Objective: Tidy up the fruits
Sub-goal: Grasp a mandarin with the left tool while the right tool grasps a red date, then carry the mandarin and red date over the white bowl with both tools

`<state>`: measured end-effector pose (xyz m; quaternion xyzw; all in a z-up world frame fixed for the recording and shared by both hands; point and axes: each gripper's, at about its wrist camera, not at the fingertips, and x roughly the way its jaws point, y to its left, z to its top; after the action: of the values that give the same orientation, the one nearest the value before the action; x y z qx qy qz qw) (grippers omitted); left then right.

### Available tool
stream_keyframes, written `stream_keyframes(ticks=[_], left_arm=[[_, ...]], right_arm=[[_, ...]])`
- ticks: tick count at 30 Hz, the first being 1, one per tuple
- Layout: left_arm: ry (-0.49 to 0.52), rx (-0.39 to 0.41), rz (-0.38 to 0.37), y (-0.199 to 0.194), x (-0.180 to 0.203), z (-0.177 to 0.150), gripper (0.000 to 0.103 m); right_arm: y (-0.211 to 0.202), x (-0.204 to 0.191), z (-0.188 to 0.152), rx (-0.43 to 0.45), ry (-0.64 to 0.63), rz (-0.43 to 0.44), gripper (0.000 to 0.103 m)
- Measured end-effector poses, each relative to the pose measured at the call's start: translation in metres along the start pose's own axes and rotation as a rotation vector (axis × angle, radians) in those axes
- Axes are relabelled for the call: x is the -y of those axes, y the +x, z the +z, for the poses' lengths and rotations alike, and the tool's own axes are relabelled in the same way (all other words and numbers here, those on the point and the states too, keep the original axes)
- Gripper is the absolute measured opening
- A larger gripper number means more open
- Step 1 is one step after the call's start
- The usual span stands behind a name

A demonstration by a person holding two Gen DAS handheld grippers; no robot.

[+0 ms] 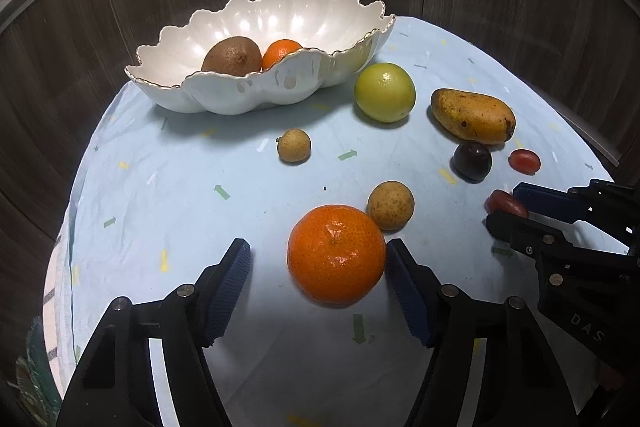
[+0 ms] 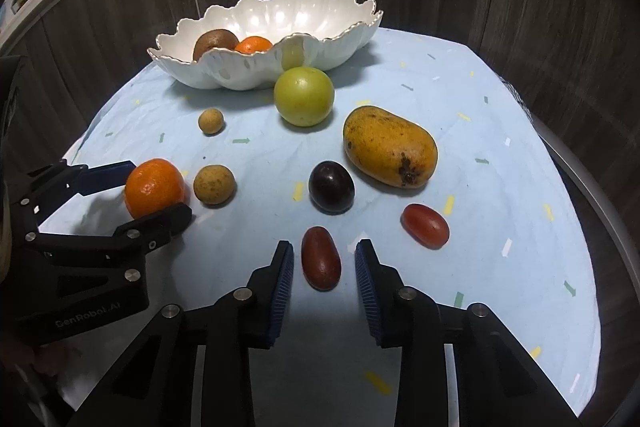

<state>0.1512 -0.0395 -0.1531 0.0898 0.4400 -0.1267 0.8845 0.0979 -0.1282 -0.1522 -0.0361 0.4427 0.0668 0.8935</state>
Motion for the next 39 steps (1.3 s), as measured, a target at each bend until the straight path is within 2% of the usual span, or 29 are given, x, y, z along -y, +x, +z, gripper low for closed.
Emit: stream_keyframes(ticks=[6,11,19,39], left_arm=[[0.003,0.003,-0.019,0.001,0.001,-0.001,0.055],[0.01,0.004,-0.038,0.001,0.003,-0.001,0.044],[0.006,0.001,-0.042,-0.003,0.004,0.0,0.043],[-0.009,0.057,-0.015,-0.029,-0.003,0.01,0.043]], right_arm=[[-0.001,-0.003,-0.001,0.009,-0.018,0.01,0.021],[-0.001,-0.001,-0.001,0.011,-0.01,0.015,0.02],[-0.005,-0.001,0.001,0.021,-0.003,0.015,0.019],[-0.025,-0.006,0.013,0.063,0.006,0.019,0.019]])
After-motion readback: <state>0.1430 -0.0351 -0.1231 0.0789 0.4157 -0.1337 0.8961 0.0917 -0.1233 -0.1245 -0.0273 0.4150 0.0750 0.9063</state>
